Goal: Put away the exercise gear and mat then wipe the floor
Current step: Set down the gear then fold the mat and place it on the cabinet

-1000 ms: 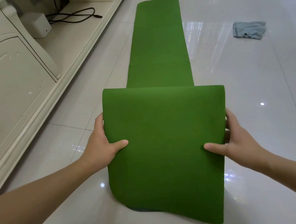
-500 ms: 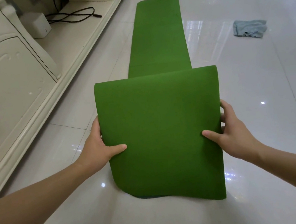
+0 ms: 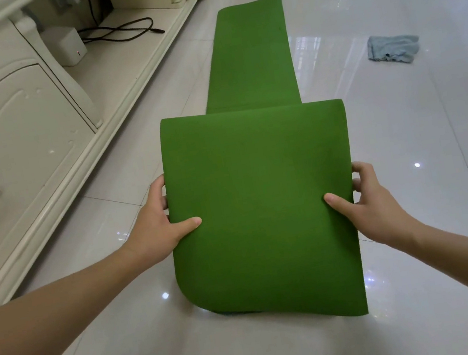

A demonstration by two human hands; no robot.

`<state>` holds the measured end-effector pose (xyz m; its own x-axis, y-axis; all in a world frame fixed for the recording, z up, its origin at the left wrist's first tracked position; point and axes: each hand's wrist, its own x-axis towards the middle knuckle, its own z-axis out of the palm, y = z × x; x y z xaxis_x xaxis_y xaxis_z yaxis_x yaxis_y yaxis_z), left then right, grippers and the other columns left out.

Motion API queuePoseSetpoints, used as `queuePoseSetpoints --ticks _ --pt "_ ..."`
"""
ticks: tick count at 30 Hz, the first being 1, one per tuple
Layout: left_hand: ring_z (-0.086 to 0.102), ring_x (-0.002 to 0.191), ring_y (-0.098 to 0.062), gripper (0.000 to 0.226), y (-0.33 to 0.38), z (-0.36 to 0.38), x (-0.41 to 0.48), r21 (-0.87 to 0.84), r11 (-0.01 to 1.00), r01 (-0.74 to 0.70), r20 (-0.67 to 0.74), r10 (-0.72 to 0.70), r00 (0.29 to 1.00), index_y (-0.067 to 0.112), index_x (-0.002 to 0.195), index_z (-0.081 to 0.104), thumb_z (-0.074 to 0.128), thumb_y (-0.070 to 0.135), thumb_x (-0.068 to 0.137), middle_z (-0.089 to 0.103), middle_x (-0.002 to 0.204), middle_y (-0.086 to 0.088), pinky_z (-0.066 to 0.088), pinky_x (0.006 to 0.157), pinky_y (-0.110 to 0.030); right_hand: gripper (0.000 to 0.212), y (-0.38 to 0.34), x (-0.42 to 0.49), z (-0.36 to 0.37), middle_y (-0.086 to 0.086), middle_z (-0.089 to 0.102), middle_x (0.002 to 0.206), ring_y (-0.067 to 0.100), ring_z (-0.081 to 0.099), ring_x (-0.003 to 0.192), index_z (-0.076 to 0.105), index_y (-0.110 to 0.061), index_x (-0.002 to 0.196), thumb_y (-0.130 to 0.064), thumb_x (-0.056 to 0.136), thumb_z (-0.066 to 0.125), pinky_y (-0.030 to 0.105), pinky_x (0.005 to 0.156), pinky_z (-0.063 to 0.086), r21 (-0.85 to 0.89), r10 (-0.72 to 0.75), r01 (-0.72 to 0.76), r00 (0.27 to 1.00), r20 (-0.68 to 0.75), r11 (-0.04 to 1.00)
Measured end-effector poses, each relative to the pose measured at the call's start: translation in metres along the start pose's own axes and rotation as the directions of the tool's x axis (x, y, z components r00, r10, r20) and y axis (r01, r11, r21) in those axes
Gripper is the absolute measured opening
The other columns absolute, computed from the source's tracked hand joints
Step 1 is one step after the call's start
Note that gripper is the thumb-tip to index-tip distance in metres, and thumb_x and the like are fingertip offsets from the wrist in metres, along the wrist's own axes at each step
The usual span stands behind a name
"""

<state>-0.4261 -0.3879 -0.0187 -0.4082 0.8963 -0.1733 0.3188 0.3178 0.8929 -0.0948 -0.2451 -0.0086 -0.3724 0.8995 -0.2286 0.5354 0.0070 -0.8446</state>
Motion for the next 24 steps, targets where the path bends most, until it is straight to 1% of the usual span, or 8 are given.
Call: queuePoseSetpoints --ticks 3,5,7,10,13,16,20,24 --pt "0.071 0.094 -0.011 0.086 0.009 -0.007 -0.008 -0.012 1.000 0.009 -0.003 -0.009 1.000 0.040 0.142 0.031 0.079 0.005 0.080 0.064 0.116 0.010 0.060 0.072 -0.025 0.047 -0.010 -0.006 -0.002 -0.012 0.062 0.107 0.012 0.068 0.090 0.033 -0.039 0.121 -0.034 0.089 0.066 0.040 0.081 0.057 -0.016 -0.011 0.011 1.000 0.006 1.000" --pt "0.072 0.090 -0.012 0.084 0.012 -0.013 -0.017 -0.021 0.999 0.031 0.012 -0.030 0.999 0.041 0.139 0.033 0.079 0.004 0.079 0.065 0.114 0.006 0.060 0.068 -0.026 0.046 -0.012 -0.014 -0.001 -0.009 0.064 0.106 0.013 0.069 0.088 0.033 -0.038 0.119 -0.035 0.088 0.067 0.042 0.081 0.057 -0.029 -0.001 0.001 1.000 0.018 1.000" --pt "0.072 0.090 -0.012 0.083 0.010 -0.020 -0.028 0.004 0.998 0.063 0.042 -0.063 0.997 0.043 0.136 0.034 0.080 0.006 0.079 0.066 0.113 0.003 0.061 0.071 -0.030 0.044 -0.014 -0.023 0.001 -0.005 0.066 0.104 0.015 0.070 0.086 0.036 -0.037 0.117 -0.035 0.087 0.068 0.043 0.081 0.057 -0.011 0.023 -0.022 0.998 0.052 1.000" --pt "0.073 0.093 -0.018 0.083 0.001 -0.033 -0.043 -0.003 0.987 0.161 0.101 -0.160 0.982 0.040 0.138 0.035 0.082 0.007 0.077 0.068 0.114 -0.002 0.061 0.079 -0.041 0.038 -0.019 -0.037 0.007 -0.001 0.069 0.102 0.017 0.073 0.082 0.041 -0.036 0.113 -0.030 0.087 0.069 0.045 0.077 0.059 0.097 0.063 -0.077 0.988 0.138 0.992" --pt "0.073 0.093 -0.020 0.081 -0.005 -0.042 -0.058 -0.001 0.978 0.209 0.133 -0.207 0.969 0.038 0.137 0.035 0.081 0.007 0.078 0.068 0.114 -0.004 0.060 0.080 -0.043 0.037 -0.022 -0.047 0.013 0.001 0.070 0.103 0.019 0.073 0.083 0.044 -0.035 0.111 -0.025 0.088 0.070 0.045 0.076 0.060 0.164 0.065 -0.098 0.978 0.197 0.982" --pt "0.073 0.092 -0.018 0.081 -0.007 -0.046 -0.064 0.006 0.978 0.207 0.116 -0.207 0.971 0.039 0.137 0.035 0.082 0.007 0.078 0.068 0.113 -0.003 0.061 0.079 -0.041 0.038 -0.024 -0.048 0.017 0.001 0.070 0.104 0.020 0.073 0.083 0.043 -0.034 0.112 -0.025 0.087 0.070 0.046 0.076 0.059 0.163 0.055 -0.089 0.977 0.204 0.983" --pt "0.073 0.093 -0.017 0.082 -0.002 -0.041 -0.056 0.002 0.986 0.168 0.093 -0.167 0.982 0.039 0.136 0.035 0.082 0.007 0.077 0.068 0.113 -0.001 0.060 0.081 -0.041 0.040 -0.022 -0.040 0.015 0.001 0.069 0.105 0.018 0.073 0.082 0.042 -0.032 0.115 -0.027 0.087 0.070 0.045 0.076 0.060 0.132 0.044 -0.067 0.984 0.171 0.989" --pt "0.072 0.093 -0.013 0.084 0.002 -0.035 -0.044 0.015 0.992 0.129 0.088 -0.130 0.988 0.039 0.138 0.033 0.082 0.008 0.078 0.067 0.114 0.004 0.060 0.076 -0.032 0.043 -0.015 -0.032 0.012 -0.002 0.068 0.106 0.016 0.072 0.085 0.040 -0.032 0.117 -0.031 0.086 0.070 0.045 0.079 0.059 0.059 0.032 -0.040 0.990 0.136 0.997"
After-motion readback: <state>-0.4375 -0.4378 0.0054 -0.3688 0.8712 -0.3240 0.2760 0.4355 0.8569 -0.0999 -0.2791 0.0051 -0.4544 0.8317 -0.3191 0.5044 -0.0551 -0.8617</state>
